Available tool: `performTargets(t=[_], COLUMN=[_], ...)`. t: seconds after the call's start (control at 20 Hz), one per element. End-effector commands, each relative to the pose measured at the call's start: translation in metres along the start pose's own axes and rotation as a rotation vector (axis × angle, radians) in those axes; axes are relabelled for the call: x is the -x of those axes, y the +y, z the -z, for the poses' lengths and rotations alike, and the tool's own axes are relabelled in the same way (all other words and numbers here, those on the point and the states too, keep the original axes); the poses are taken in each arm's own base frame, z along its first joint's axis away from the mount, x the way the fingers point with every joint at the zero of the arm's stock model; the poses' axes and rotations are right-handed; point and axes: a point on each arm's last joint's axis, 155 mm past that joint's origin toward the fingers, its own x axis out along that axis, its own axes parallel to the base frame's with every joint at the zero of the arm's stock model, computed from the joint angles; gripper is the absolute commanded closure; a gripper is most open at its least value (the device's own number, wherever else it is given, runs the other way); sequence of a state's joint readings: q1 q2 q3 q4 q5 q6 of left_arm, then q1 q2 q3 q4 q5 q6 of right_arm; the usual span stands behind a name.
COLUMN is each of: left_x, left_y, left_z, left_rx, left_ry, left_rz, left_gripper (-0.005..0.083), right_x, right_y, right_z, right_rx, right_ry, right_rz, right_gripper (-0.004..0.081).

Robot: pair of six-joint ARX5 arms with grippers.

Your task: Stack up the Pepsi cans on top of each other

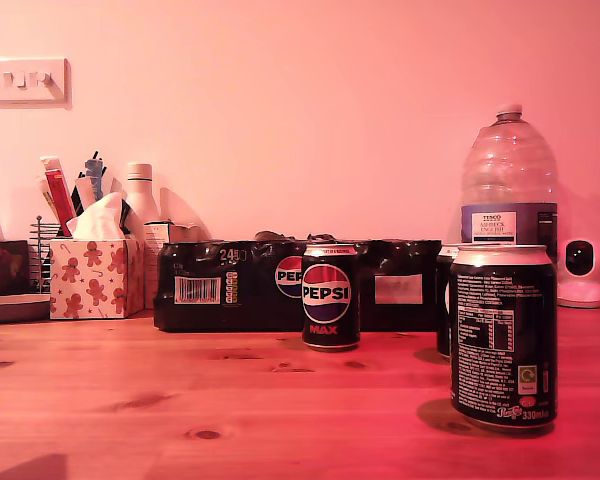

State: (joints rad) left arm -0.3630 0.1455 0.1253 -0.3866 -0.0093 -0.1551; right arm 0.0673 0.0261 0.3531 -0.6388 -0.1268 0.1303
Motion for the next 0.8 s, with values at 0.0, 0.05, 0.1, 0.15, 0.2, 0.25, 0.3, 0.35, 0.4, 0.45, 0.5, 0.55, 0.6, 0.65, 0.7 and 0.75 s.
performTargets(t=[0.0, 0.05, 0.1, 0.15, 0.2, 0.25, 0.3, 0.35, 0.4, 0.45, 0.5, 0.55, 0.6, 0.65, 0.7, 0.75], left_x=[0.006, 0.006, 0.006, 0.006, 0.006, 0.006, 0.006, 0.006, 0.007, 0.008, 0.01, 0.012, 0.013, 0.014, 0.014, 0.013], left_y=[-0.023, -0.023, -0.023, -0.022, -0.022, -0.022, -0.023, -0.023, -0.028, -0.035, -0.044, -0.049, -0.053, -0.057, -0.059, -0.062], left_z=[-0.054, -0.054, -0.054, -0.054, -0.054, -0.054, -0.055, -0.056, -0.057, -0.057, -0.058, -0.059, -0.06, -0.06, -0.059, -0.057], left_rx=[0.026, 0.026, 0.026, 0.026, 0.026, 0.027, 0.028, 0.046, 0.055, 0.049, 0.043, 0.036, 0.032, 0.029, 0.026, 0.025], left_ry=[-0.226, -0.225, -0.225, -0.225, -0.225, -0.225, -0.228, -0.231, -0.232, -0.233, -0.234, -0.236, -0.24, -0.242, -0.236, -0.224], left_rz=[0.117, 0.117, 0.117, 0.117, 0.117, 0.117, 0.118, 0.124, 0.152, 0.188, 0.232, 0.261, 0.281, 0.299, 0.311, 0.323], left_gripper=[0.0795, 0.0795, 0.0795, 0.0795, 0.0795, 0.0795, 0.0795, 0.0795, 0.0795, 0.0795, 0.0795, 0.0795, 0.0795, 0.0795, 0.0795, 0.0795], right_x=[-0.007, -0.008, -0.009, -0.01, -0.01, -0.009, -0.009, -0.01, -0.011, -0.013, -0.015, -0.018, -0.021, -0.024, -0.028, -0.032], right_y=[-0.001, -0.001, -0.002, -0.002, -0.001, -0.001, 0.0, 0.004, 0.007, 0.009, 0.012, 0.014, 0.014, 0.013, 0.014, 0.015], right_z=[-0.022, -0.021, -0.02, -0.019, -0.021, -0.023, -0.024, -0.023, -0.02, -0.018, -0.015, -0.013, -0.01, -0.007, -0.002, 0.003], right_rx=[0.034, 0.033, 0.032, 0.032, 0.033, 0.034, 0.035, 0.035, 0.035, 0.033, 0.031, 0.026, 0.023, 0.019, 0.014, 0.009], right_ry=[-0.071, -0.063, -0.056, -0.054, -0.059, -0.07, -0.071, -0.066, -0.054, -0.039, -0.021, -0.006, 0.011, 0.035, 0.061, 0.09], right_rz=[0.009, 0.01, 0.011, 0.011, 0.01, 0.008, 0.001, -0.018, -0.035, -0.048, -0.065, -0.079, -0.081, -0.079, -0.083, -0.094], right_gripper=[0.0783, 0.0783, 0.0783, 0.0783, 0.0783, 0.0783, 0.0783, 0.0783, 0.0783, 0.0783, 0.0783, 0.0783, 0.0783, 0.0783, 0.0783, 0.0783])
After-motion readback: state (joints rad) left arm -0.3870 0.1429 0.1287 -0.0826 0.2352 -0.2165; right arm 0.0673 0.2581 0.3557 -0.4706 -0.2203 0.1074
